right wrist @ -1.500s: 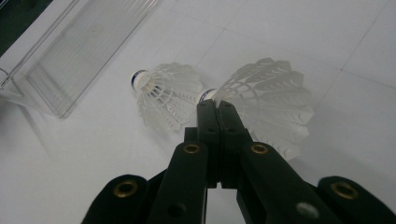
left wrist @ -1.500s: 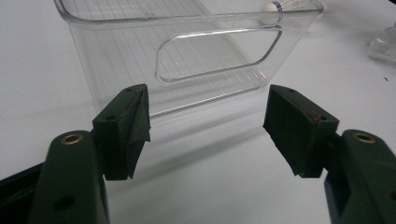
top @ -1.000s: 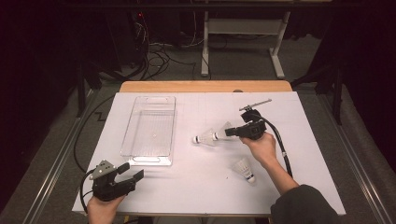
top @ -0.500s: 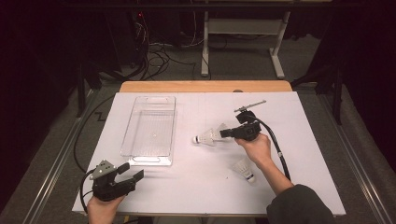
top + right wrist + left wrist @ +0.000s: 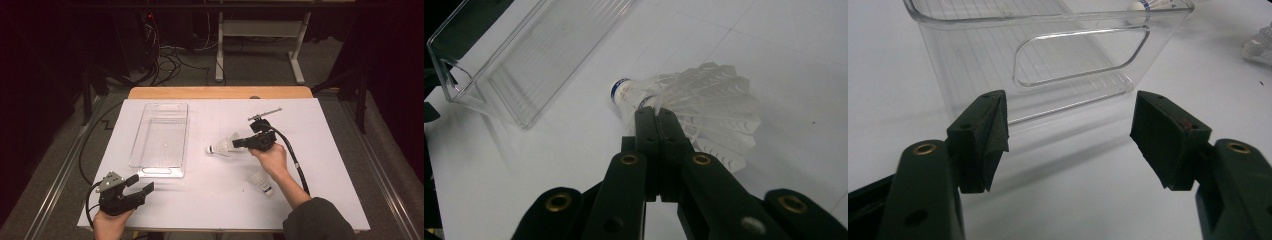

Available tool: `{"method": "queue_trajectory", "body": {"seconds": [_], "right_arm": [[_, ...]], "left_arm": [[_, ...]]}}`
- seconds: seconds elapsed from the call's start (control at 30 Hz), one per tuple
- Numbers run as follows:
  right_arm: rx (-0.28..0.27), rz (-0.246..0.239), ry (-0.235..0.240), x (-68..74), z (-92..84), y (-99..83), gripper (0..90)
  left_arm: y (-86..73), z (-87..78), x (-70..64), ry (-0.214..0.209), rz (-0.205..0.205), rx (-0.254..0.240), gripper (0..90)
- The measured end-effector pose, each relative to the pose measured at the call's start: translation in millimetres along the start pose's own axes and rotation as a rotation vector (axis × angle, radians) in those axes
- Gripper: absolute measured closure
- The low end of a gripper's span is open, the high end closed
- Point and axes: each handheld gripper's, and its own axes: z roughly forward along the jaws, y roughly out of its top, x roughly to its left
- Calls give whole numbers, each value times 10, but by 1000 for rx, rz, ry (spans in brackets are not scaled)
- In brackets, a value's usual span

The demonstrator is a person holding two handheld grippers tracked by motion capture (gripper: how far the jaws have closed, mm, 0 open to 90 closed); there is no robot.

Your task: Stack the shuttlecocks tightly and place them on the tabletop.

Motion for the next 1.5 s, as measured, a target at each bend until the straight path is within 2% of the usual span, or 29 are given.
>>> {"method": "queue_trajectory", "body": {"seconds": [0.63,0.73,1.2,1.5], "right_arm": [[-3,0,17,11,97,9,900],[16,1,-5,6,98,-2,900],[51,-7,-53,-5,133,-39,900],[59,-9,-55,9,181,-53,900]], "left_arm": [[3,5,-5,0,3,2,321],[3,5,-6,1,3,2,321],[4,7,-7,0,3,3,321],[4,11,-7,-1,4,4,321]]}}
